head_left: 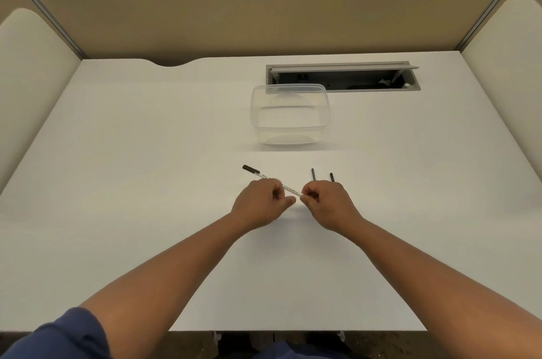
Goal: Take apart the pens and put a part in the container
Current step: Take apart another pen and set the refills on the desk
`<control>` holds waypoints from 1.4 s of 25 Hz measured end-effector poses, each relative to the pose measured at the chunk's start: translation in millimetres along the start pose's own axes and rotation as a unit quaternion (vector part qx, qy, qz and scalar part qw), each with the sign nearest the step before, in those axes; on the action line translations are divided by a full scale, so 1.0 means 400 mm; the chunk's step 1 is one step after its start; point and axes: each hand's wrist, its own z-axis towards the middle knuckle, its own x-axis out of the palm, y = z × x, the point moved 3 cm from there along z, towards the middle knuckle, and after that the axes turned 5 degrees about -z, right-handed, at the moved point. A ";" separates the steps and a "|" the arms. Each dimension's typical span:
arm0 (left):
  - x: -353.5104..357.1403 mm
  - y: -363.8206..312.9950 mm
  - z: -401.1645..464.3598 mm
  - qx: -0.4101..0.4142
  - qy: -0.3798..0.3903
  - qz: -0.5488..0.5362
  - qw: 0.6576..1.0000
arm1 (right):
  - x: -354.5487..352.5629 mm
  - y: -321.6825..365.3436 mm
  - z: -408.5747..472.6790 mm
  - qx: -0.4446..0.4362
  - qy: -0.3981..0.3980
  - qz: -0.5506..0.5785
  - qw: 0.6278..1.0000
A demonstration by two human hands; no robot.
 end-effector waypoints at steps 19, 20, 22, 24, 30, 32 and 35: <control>-0.020 0.041 0.011 0.170 -0.045 0.267 0.948 | -0.028 0.027 0.012 -0.073 0.067 -0.072 0.992; -0.020 0.038 0.012 0.170 -0.041 0.263 0.949 | -0.026 0.033 0.015 -0.082 0.056 -0.077 0.992; -0.023 0.039 0.014 0.166 -0.036 0.264 0.950 | -0.025 0.042 0.020 -0.099 0.035 -0.100 0.989; -0.033 0.046 0.019 0.154 -0.033 0.266 0.951 | -0.026 0.038 0.026 -0.097 0.026 -0.132 0.986; -0.051 0.073 0.031 0.126 -0.014 0.265 0.956 | -0.056 -0.005 0.035 -0.062 0.018 -0.173 0.983; -0.051 0.078 0.037 0.115 -0.011 0.247 0.962 | -0.065 -0.011 0.048 -0.053 0.003 -0.186 0.981; -0.049 0.087 0.050 0.106 0.001 0.225 0.969 | -0.084 -0.005 0.080 -0.048 -0.032 -0.188 0.981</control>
